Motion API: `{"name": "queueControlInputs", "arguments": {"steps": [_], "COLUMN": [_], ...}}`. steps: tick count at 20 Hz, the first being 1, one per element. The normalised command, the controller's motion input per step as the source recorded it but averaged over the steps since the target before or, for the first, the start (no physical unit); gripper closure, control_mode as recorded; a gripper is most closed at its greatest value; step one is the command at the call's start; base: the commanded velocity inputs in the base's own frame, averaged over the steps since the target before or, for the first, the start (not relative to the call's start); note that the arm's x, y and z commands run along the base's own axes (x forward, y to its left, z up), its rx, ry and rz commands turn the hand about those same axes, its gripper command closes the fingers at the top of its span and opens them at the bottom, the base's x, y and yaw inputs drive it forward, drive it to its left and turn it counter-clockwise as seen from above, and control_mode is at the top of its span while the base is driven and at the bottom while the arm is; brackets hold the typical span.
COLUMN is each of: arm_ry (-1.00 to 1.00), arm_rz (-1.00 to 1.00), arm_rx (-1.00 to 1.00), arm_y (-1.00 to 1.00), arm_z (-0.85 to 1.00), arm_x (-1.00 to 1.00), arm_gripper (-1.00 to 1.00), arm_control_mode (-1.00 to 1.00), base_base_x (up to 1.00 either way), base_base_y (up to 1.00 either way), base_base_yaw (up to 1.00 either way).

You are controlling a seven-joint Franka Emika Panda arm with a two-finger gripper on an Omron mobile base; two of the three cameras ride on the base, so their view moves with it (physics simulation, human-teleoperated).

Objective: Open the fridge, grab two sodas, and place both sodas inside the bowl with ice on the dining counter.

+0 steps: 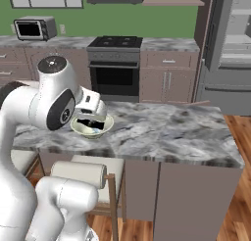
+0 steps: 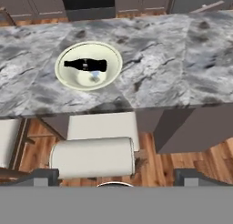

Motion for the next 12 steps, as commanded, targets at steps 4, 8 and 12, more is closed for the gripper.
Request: {"name": "queueControlInputs", "arguments": {"steps": [4, 8, 12], "arm_ry": [-0.06, 0.03, -0.06], "arm_rz": [-0.05, 0.01, 0.0], "arm_rx": [-0.02, -0.08, -0.1], "arm_y": [-0.01, 0.01, 0.05], "arm_z": [-0.47, -0.34, -0.17], "arm_x": [-0.85, -0.21, -0.24], "arm_gripper": [-1.0, -1.0, -1.0], "arm_control_mode": [-1.0, -1.0, -1.0], "base_base_x": [0.0, 0.0, 0.0], "base_base_y": [0.0, 0.0, 0.0], "base_base_yaw": [0.0, 0.0, 0.0]}}
